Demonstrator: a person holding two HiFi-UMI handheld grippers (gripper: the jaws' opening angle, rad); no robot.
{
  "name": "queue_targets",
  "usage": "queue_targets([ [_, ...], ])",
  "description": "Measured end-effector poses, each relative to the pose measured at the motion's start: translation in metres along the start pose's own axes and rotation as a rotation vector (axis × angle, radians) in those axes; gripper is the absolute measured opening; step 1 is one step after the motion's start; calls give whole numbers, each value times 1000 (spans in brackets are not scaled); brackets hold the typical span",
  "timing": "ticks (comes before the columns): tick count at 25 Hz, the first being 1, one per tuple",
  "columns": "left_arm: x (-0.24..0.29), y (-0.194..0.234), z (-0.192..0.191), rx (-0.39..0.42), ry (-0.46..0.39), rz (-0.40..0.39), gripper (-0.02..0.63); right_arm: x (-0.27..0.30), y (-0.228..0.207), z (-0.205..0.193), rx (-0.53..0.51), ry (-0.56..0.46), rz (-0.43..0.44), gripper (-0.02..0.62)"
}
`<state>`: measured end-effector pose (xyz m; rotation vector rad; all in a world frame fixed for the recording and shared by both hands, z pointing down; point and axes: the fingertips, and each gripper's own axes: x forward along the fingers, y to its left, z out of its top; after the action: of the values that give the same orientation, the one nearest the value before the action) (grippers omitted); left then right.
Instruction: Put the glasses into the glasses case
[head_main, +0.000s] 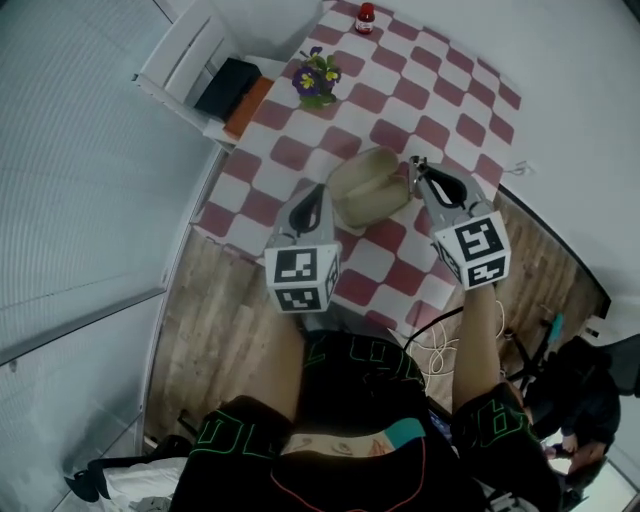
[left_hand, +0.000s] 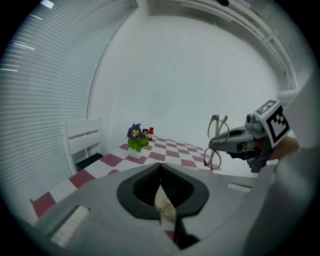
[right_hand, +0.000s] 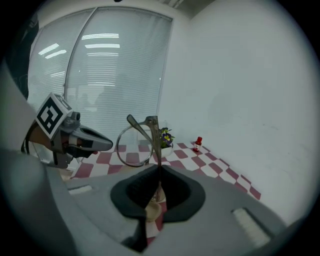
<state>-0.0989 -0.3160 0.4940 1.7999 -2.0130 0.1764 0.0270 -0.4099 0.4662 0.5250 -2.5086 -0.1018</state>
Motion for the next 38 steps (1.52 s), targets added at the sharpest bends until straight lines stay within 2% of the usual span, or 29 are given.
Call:
queue_targets([
  [3,-1,0,-8,-21,8,3,9,7,9,-2,-78,42,35,18],
  [12,-9,10,-28,-58,35,25,9,37,48,-10,-421,187,151,18],
  [18,-12,17,-38,-68,53,37,9,56,66,-32,-666,306,190,18],
  [25,-11,21,-46,-68,62,30,9,71,78,-65,-853,432,243,18],
  [30,-10,24,-46,-74,75,37,9,74,80,-85,-894,484,262,18],
  [38,-8,27,-48,-63,86,38,9,76,82,-104,-889,521,243,20],
])
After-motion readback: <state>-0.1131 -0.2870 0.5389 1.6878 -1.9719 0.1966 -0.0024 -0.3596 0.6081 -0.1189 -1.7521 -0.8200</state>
